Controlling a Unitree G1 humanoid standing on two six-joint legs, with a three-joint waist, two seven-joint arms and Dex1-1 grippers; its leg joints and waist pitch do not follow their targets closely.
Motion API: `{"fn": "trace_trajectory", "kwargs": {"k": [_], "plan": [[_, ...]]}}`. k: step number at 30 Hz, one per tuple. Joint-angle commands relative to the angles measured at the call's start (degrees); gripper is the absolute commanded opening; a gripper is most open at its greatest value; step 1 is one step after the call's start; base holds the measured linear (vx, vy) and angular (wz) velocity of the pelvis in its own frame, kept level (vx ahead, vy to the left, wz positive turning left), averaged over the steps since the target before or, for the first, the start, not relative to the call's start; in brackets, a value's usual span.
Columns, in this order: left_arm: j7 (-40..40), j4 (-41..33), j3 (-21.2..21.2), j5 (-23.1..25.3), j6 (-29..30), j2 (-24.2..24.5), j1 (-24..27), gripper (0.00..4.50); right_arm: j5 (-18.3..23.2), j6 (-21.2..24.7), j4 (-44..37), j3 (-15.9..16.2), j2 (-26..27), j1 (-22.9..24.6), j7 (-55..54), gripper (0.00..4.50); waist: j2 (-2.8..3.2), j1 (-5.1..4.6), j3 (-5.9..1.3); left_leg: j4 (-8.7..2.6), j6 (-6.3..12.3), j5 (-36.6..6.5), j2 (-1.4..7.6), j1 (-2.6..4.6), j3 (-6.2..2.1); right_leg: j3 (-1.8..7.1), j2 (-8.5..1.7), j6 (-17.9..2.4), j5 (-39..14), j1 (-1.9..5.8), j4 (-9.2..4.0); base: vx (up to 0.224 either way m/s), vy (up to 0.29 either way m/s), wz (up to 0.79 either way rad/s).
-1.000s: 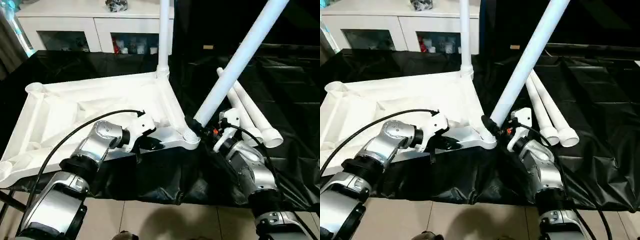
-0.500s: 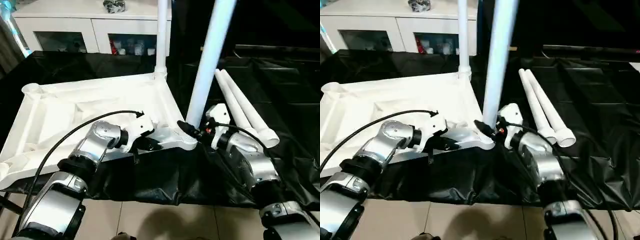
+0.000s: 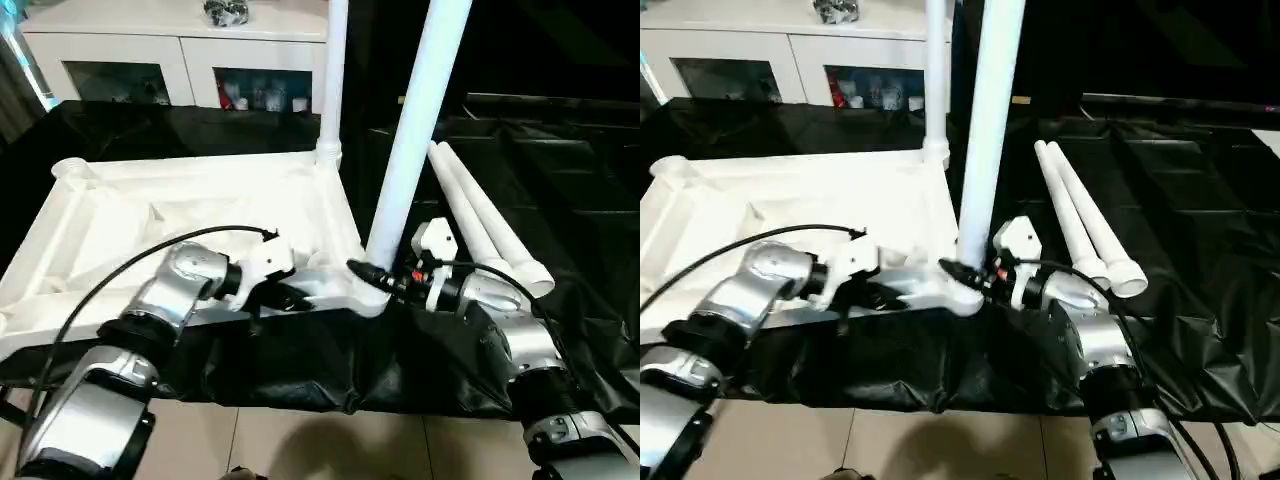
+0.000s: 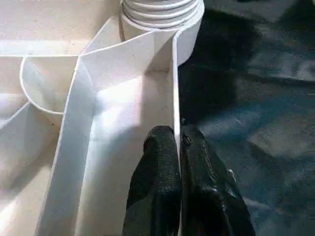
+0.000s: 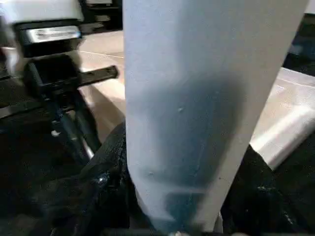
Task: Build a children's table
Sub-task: Insert table leg to table base
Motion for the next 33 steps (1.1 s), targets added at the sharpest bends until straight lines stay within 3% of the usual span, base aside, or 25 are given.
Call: {"fn": "trace_trajectory", "kwargs": {"k": [1,8,9,10,12,14,16,17,21,24,28,31,33], "plan": [[-4.42,-1.16,-0.27,-1.92,-2.18,-0.03,-1.17,0.0,-2.52,2.48,4.14,4.16,-0.16,3.37,2.16,1.89,0.04,0.09,-3.16,-5.01,-0.27,-25.25,2.01,1.81,-1.27,1.05,-2.44,-12.05,-20.96,1.5,-4.97,0.0,0.0,0.0],[-2.1,-0.31,0.71,-1.4,-0.69,0.03,-2.07,0.0,-2.75,2.24,5.21,3.64,0.93,2.59,1.87,1.89,-0.07,-0.09,-3.04,-5.18,-1.28,-27.77,2.11,2.09,-1.42,1.13,-2.56,-11.91,-23.24,1.1,-5.17,0.0,0.0,0.0],[3.44,-0.08,1.88,-0.78,1.65,-1.25,-2.86,0.0,-3.38,1.55,8.96,1.2,2.48,-0.34,-4.13,1.89,-0.16,-0.21,-2.98,-5.19,-1.57,-28.45,2.14,2.14,-1.44,1.17,-2.64,-11.84,-23.93,0.93,-5.22,0.0,0.0,0.0],[3.44,-0.08,1.88,-0.78,1.65,-1.25,-2.86,0.0,-3.38,1.55,8.96,1.2,2.48,-0.34,-4.13,1.89,-0.13,-0.43,-2.9,-5.19,-1.93,-29.01,2.12,2.16,-1.5,1.13,-2.7,-12.02,-24.63,0.8,-5.16,0.0,0.0,0.0],[8.67,-0.4,3.12,-0.6,3.96,-2.78,-3.64,0.0,-3.13,1.33,12.31,-1.17,3.99,-3.18,-9.57,1.89,-0.33,-0.66,-2.83,-5.14,-2.79,-30.52,1.92,2.39,-1.8,0.94,-2.78,-10.38,-29.26,0.73,-5.71,0.0,0.0,0.0],[16.55,-2.66,4.55,-0.07,7.75,-5.45,-4.47,0.0,-2.91,0.32,16.93,-3.98,6.22,-6.95,-18.42,1.89,-0.22,-0.97,-2.75,-5.18,-3.46,-31.31,1.96,2.44,-1.98,0.85,-2.85,-9.79,-30.99,0.51,-5.8,0.0,0.0,0.0],[18.78,-3.5,4.86,0.18,8.8,-6.29,-4.59,0.0,-2.7,0.29,18.03,-4.69,6.75,-7.78,-20.21,1.89,-0.31,-1.04,-2.77,-5.15,-3.38,-31.07,1.72,2.29,-2.1,0.58,-2.75,-9.05,-31.25,0.71,-5.97,0.0,0.0,0.0],[21.49,-4.57,5.36,0.35,10.82,-7.44,-4.63,0.0,-3.27,-0.03,19.53,-5.05,7.2,-8.77,-23.58,1.89,-0.44,-1.04,-2.83,-5.08,-2.96,-30.99,1.87,2.49,-1.9,0.65,-2.87,-9.38,-30.55,0.46,-6.07,0.0,0.0,0.0],[31.52,-9.16,5.86,2.25,16.8,-12.58,-3.98,0.0,-4.54,-0.25,25.29,-6.32,9.52,-12.38,-35.28,1.89,-0.41,-0.87,-3.0,-4.98,-1.95,-27.52,1.85,2.21,-1.43,0.8,-2.47,-11.0,-24.08,0.67,-5.68,0.0,0.0,0.0],[32.14,-10.07,4.51,3.61,17.04,-13.32,-3.32,0.0,-5.07,0.06,26.9,-6.32,10.54,-13.07,-36.81,1.89,-0.44,-0.54,-3.35,-4.79,-0.3,-22.71,1.69,1.57,-1.09,0.87,-2.38,-11.81,-17.84,1.38,-5.17,0.0,0.0,0.0],[31.68,-10.68,3.17,3.92,17.37,-13.75,-2.41,0.0,-6.67,-1.05,28.56,-5.82,12.3,-13.62,-37.74,1.89,-0.3,-0.35,-3.56,-4.57,1.5,-18.14,1.69,1.39,-0.73,0.55,-2.5,-13.31,-12.25,1.93,-4.84,0.0,0.0,0.0],[32.0,-11.87,2.71,3.99,18.69,-13.42,-1.8,0.0,-6.65,-1.58,29.94,-6.34,13.39,-14.33,-39.22,1.89,-0.38,-0.45,-3.39,-4.76,1.41,-18.29,1.91,1.43,-0.75,0.38,-2.51,-13.83,-12.36,2.01,-4.79,0.0,0.0,0.0],[32.31,-12.37,2.67,4.12,19.23,-13.3,-1.59,0.0,-6.62,-1.74,30.56,-6.49,13.67,-14.62,-39.93,1.89,-0.38,-0.73,-3.19,-4.99,0.5,-20.92,1.9,1.58,-0.89,0.29,-2.47,-12.8,-16.82,1.82,-5.16,0.0,0.0,0.0]]}}
